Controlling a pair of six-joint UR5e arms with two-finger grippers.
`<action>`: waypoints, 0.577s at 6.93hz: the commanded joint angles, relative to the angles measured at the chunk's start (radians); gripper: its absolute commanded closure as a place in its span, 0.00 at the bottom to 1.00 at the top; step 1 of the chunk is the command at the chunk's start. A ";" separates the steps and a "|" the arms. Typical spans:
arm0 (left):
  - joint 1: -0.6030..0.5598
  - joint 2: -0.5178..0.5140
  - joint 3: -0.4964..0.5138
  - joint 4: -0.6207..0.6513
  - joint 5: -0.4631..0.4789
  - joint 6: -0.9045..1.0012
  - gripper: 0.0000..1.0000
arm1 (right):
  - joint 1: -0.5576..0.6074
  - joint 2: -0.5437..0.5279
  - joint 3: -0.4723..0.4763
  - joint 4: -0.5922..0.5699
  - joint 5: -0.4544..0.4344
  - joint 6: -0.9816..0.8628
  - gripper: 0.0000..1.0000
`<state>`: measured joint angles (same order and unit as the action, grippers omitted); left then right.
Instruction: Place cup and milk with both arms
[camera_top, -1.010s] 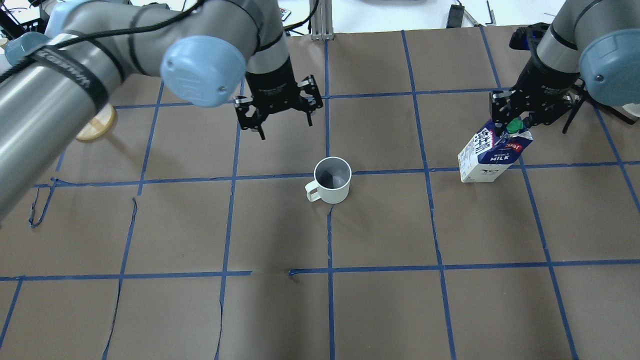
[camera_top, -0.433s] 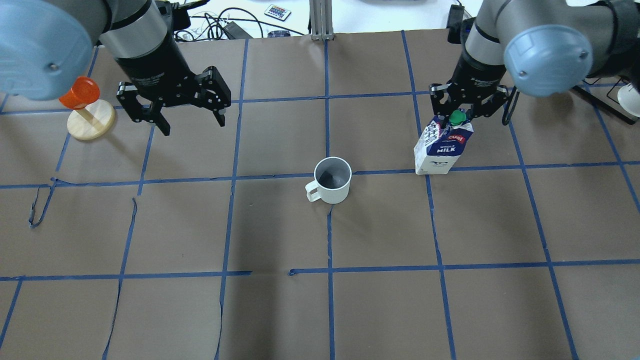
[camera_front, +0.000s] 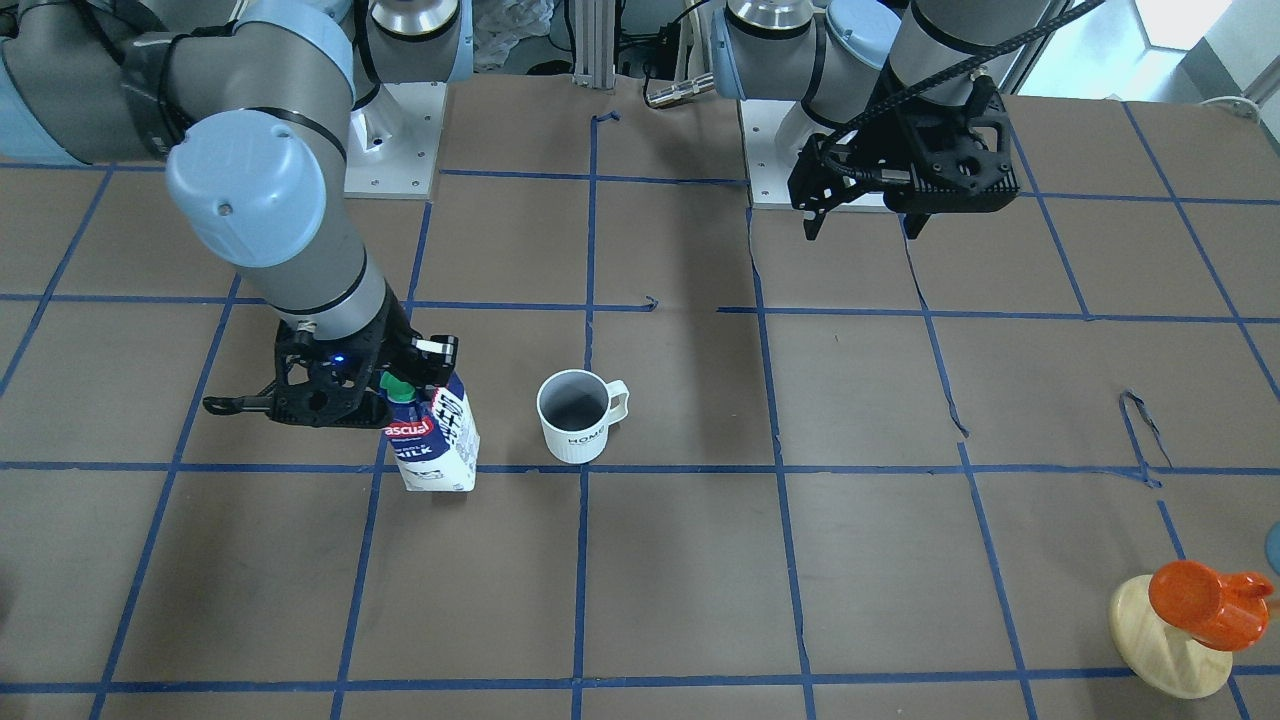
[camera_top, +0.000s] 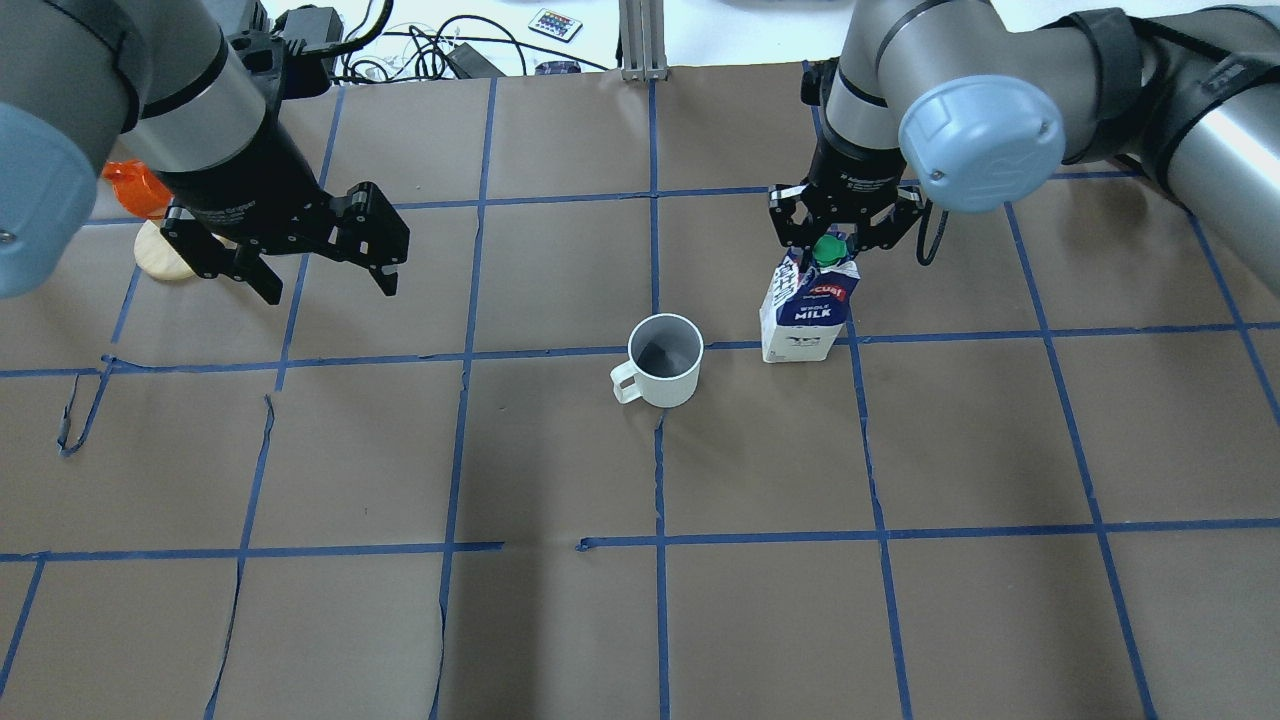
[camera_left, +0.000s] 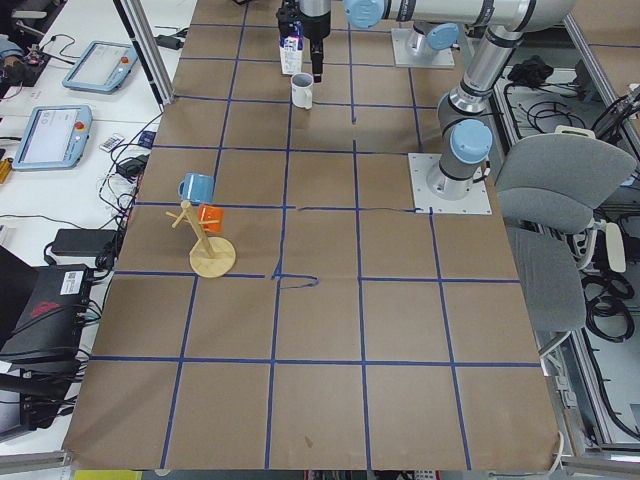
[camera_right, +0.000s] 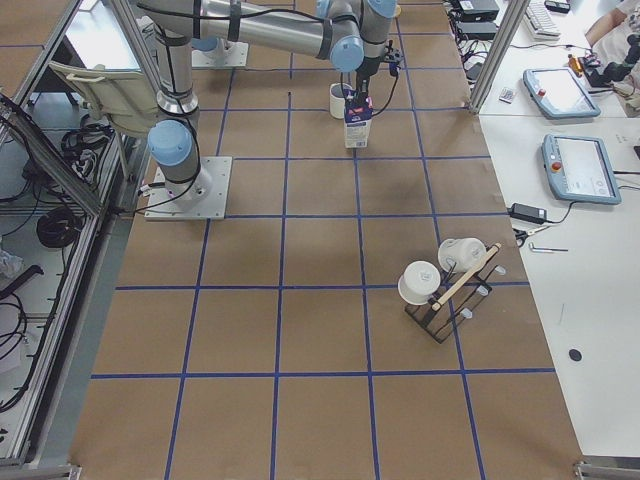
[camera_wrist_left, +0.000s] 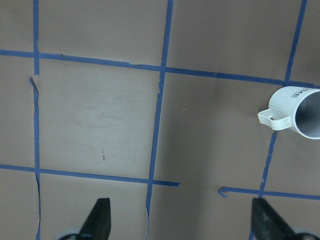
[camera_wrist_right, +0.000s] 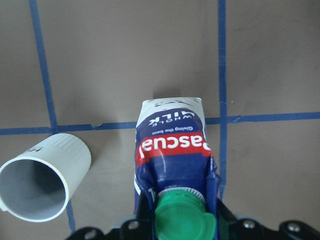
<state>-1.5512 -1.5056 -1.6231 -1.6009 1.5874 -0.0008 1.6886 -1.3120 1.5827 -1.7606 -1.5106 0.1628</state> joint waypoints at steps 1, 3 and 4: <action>0.040 -0.030 0.034 0.036 0.002 0.065 0.00 | 0.057 0.013 0.000 0.000 0.010 0.026 0.61; 0.031 -0.074 0.097 0.019 0.008 0.051 0.00 | 0.091 0.025 0.000 -0.046 0.010 0.026 0.61; 0.031 -0.076 0.098 0.019 0.008 0.053 0.00 | 0.094 0.030 0.000 -0.052 0.010 0.026 0.61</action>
<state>-1.5190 -1.5701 -1.5388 -1.5787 1.5942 0.0520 1.7730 -1.2902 1.5825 -1.7981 -1.5004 0.1886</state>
